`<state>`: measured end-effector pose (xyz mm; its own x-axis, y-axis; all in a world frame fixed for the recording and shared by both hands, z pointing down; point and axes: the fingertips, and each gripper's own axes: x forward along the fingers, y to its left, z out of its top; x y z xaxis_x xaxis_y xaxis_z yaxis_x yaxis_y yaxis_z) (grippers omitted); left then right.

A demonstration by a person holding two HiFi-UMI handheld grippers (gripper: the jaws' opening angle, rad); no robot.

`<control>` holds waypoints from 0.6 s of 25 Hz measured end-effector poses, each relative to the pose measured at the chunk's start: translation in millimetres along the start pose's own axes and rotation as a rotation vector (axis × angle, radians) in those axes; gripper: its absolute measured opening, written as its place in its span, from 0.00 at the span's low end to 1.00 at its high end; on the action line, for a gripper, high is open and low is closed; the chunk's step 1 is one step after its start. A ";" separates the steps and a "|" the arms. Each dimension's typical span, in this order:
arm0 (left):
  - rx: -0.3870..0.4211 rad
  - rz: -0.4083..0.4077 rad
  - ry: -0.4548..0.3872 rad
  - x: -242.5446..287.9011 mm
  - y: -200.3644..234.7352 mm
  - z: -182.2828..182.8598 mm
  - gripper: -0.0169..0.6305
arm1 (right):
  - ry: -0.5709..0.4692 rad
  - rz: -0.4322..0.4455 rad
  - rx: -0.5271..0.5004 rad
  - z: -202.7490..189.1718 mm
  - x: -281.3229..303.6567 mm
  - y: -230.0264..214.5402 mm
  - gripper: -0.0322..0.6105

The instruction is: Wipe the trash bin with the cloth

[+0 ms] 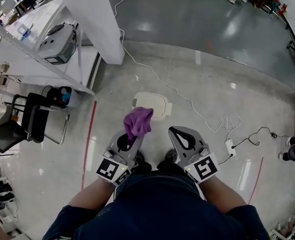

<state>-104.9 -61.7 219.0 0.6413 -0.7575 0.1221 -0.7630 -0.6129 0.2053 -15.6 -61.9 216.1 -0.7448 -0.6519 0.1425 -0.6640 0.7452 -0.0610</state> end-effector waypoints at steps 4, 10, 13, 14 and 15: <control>0.033 0.075 0.026 24.0 27.7 -24.3 0.09 | 0.002 -0.007 0.005 -17.4 10.0 -32.0 0.06; 0.095 0.138 0.084 48.8 77.0 -75.2 0.09 | -0.008 -0.044 0.031 -58.7 18.2 -58.6 0.06; 0.122 0.139 0.108 63.0 100.1 -107.1 0.09 | -0.008 -0.072 0.043 -87.3 26.1 -67.5 0.06; 0.131 0.139 0.114 68.7 107.8 -118.1 0.09 | -0.010 -0.079 0.048 -97.1 29.9 -70.2 0.06; 0.138 0.139 0.119 74.5 115.3 -129.1 0.09 | -0.012 -0.084 0.052 -106.8 33.8 -72.8 0.06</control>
<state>-134.7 -159.7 377.2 0.5281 -0.8099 0.2555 -0.8432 -0.5357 0.0448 14.7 -123.3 330.9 -0.6867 -0.7140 0.1370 -0.7267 0.6796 -0.1004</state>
